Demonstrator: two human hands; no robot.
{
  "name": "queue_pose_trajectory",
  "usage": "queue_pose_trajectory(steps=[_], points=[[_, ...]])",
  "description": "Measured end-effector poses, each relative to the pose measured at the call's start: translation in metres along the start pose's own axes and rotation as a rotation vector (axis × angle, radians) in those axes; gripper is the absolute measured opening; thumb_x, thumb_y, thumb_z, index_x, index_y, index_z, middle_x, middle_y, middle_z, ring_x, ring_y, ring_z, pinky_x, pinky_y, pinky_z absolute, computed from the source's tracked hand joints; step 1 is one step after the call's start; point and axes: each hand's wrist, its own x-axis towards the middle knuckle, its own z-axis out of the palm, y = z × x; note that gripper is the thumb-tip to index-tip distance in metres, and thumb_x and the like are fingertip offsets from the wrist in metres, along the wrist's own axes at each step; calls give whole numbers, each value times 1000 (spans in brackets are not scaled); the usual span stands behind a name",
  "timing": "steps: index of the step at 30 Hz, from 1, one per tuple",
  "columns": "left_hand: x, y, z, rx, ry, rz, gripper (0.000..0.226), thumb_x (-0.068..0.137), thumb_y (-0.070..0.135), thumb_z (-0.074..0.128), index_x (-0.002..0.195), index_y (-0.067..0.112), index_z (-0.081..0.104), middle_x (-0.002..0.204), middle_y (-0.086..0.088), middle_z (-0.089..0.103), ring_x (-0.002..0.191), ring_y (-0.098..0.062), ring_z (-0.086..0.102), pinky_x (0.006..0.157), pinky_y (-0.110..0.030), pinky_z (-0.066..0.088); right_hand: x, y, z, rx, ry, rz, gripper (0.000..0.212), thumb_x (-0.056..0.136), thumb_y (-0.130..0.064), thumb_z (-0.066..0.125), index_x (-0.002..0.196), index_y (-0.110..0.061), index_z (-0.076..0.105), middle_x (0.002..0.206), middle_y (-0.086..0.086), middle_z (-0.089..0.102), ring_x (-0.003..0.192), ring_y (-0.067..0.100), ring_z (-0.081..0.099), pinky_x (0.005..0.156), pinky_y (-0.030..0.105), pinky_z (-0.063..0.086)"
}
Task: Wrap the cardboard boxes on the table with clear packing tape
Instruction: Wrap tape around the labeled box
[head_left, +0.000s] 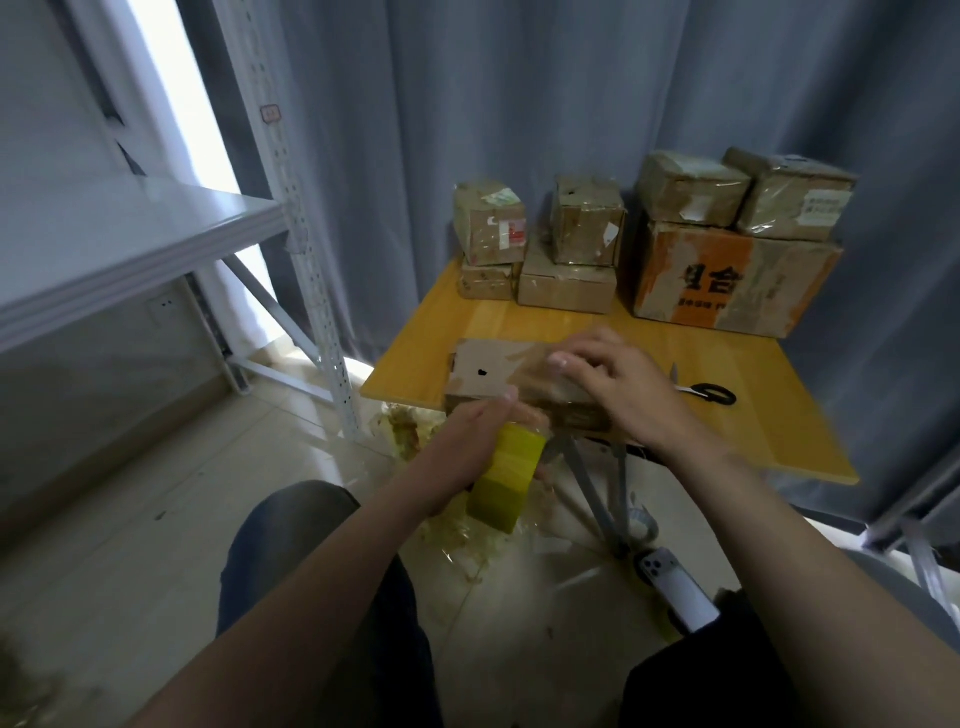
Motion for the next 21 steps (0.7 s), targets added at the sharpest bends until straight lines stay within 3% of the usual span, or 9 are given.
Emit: queue_pose_trajectory(steps=[4, 7, 10, 11, 14, 16, 17, 19, 21], points=[[3, 9, -2, 88, 219, 127, 46, 110, 46, 34, 107, 24, 74, 91, -7, 78, 90, -24, 74, 88, -40, 57, 3, -33, 11, 186, -244, 108, 29, 87, -48, 77, 100, -23, 82, 105, -14, 77, 104, 2, 68, 93, 27, 53], [7, 16, -3, 90, 237, 126, 41, 105, 47, 50, 134, 22, 65, 92, -8, 79, 88, -17, 76, 86, -36, 59, 8, -44, 20, 344, -106, 192, 13, 89, -31, 79, 89, -19, 83, 87, -11, 79, 92, 5, 72, 91, 34, 56], [9, 20, -6, 106, 229, 63, 75, 82, 61, 64, 149, 29, 50, 110, -10, 77, 111, -25, 71, 102, -50, 53, 19, -48, 27, 301, -12, 205, 9, 88, -31, 81, 80, -26, 82, 82, -8, 78, 93, 11, 71, 91, 41, 58], [9, 18, -6, 75, 206, 47, 74, 84, 55, 67, 150, 29, 46, 103, -8, 78, 107, -24, 72, 101, -50, 53, 23, -48, 28, 277, 10, 215, 10, 87, -31, 82, 77, -28, 81, 81, -9, 78, 91, 12, 71, 90, 43, 58], [5, 18, -5, -72, 120, 46, 32, 98, 28, 69, 123, 36, 51, 86, -9, 78, 78, -24, 76, 81, -48, 61, 35, -43, 30, 182, 76, 232, 12, 86, -30, 83, 74, -30, 80, 84, -10, 77, 89, 11, 71, 90, 47, 58], [7, 17, -8, -97, 113, 10, 28, 100, 35, 65, 125, 30, 53, 87, -13, 78, 77, -26, 77, 83, -53, 61, 39, -40, 34, 165, 61, 230, 10, 87, -27, 82, 77, -28, 81, 86, -10, 77, 88, 11, 70, 89, 48, 58], [9, 17, -9, -81, 108, -8, 38, 98, 42, 64, 131, 26, 52, 91, -14, 78, 81, -28, 77, 86, -55, 61, 40, -41, 35, 174, 63, 232, 10, 88, -27, 81, 78, -27, 81, 87, -10, 77, 90, 11, 70, 89, 48, 58], [8, 14, -11, 17, 55, -43, 49, 96, 48, 63, 136, 26, 46, 103, -14, 76, 88, -34, 77, 87, -54, 61, 46, -43, 31, 273, 124, 257, 6, 89, -28, 80, 84, -26, 82, 90, -10, 78, 89, 10, 71, 84, 39, 60], [-1, 10, -11, 33, -81, -109, 35, 105, 36, 56, 135, 25, 42, 99, -15, 75, 84, -34, 76, 76, -42, 63, 55, -44, 22, 369, 221, 287, 6, 91, -28, 78, 92, -23, 82, 94, -10, 78, 81, 8, 70, 64, 23, 54]])
